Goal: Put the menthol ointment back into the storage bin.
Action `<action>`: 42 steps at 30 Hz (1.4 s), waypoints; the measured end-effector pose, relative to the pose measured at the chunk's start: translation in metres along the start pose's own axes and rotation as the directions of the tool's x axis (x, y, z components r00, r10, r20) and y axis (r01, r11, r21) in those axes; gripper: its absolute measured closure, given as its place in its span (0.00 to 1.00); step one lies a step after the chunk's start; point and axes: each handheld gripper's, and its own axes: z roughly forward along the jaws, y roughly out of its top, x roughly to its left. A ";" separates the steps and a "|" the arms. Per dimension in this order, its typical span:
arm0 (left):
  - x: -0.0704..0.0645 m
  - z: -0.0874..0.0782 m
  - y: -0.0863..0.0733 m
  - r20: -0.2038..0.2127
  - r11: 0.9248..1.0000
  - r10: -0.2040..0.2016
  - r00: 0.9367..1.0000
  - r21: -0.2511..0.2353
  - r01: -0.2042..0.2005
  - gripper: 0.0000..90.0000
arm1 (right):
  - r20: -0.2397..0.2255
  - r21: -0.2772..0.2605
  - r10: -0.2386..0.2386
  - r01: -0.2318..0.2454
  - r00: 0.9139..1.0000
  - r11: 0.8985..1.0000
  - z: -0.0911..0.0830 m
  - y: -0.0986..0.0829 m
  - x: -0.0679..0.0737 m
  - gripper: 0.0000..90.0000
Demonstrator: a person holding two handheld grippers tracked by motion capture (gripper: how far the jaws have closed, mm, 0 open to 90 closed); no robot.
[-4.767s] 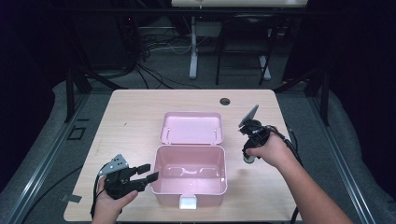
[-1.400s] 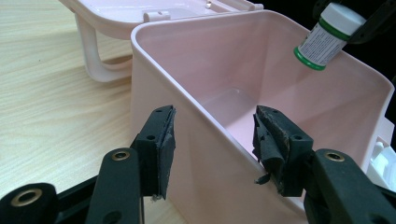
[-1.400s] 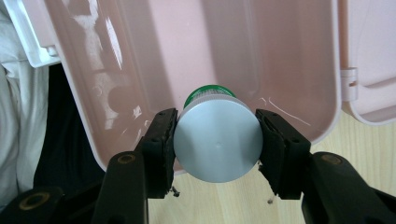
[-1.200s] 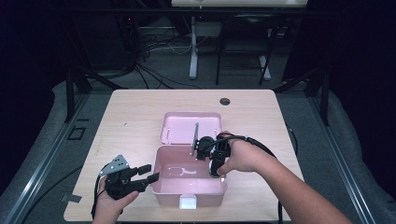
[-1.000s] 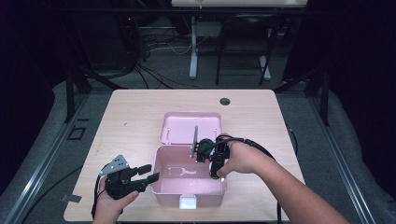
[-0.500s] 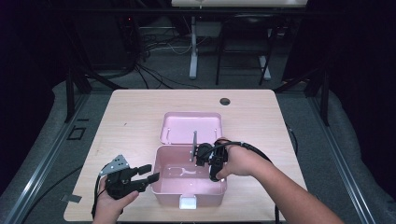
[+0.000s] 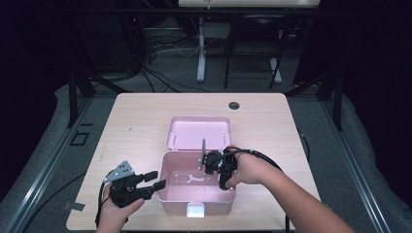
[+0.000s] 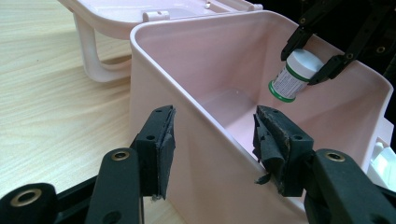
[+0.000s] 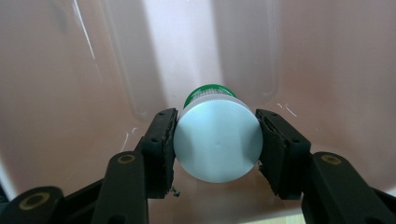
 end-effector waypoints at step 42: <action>0.000 0.001 0.000 0.003 1.000 0.002 1.000 0.001 -0.002 0.54 | -0.002 0.029 -0.006 0.006 1.000 1.000 0.020 0.003 -0.001 0.56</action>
